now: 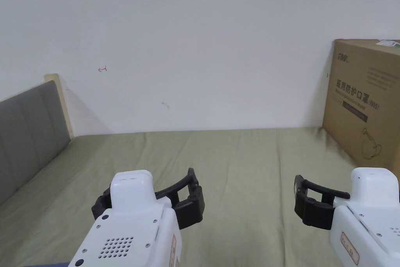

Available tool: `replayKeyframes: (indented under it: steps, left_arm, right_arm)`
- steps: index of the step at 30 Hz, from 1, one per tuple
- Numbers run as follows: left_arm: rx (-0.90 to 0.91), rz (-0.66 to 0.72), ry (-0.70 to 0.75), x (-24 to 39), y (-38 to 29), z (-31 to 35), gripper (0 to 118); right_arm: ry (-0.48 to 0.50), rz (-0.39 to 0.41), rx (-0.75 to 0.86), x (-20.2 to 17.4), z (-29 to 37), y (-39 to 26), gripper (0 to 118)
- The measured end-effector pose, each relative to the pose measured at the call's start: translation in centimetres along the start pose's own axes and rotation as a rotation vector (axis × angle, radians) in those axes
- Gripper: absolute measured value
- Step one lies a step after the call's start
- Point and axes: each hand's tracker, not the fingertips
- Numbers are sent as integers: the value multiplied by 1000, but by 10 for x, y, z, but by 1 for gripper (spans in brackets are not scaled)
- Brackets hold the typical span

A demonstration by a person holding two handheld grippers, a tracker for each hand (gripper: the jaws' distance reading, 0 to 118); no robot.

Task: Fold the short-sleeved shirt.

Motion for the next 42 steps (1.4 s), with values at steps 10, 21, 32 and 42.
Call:
replayKeyframes:
  steps: [10,21,32,42]
  left_arm:
    - [-75,-60,79,5,-7,-10,107]
    - [-100,-46,3,11,-9,-6,107]
    - [-138,29,44,1,-10,-8,107]
    - [-148,22,160,1,-8,-11,107]
  right_arm:
    - [3,-6,-12,1,-1,-4,113]
    - [9,-6,-36,-2,-2,-8,113]
    - [19,3,-49,-6,-2,-10,113]
    - [29,10,-66,-6,-3,-13,113]
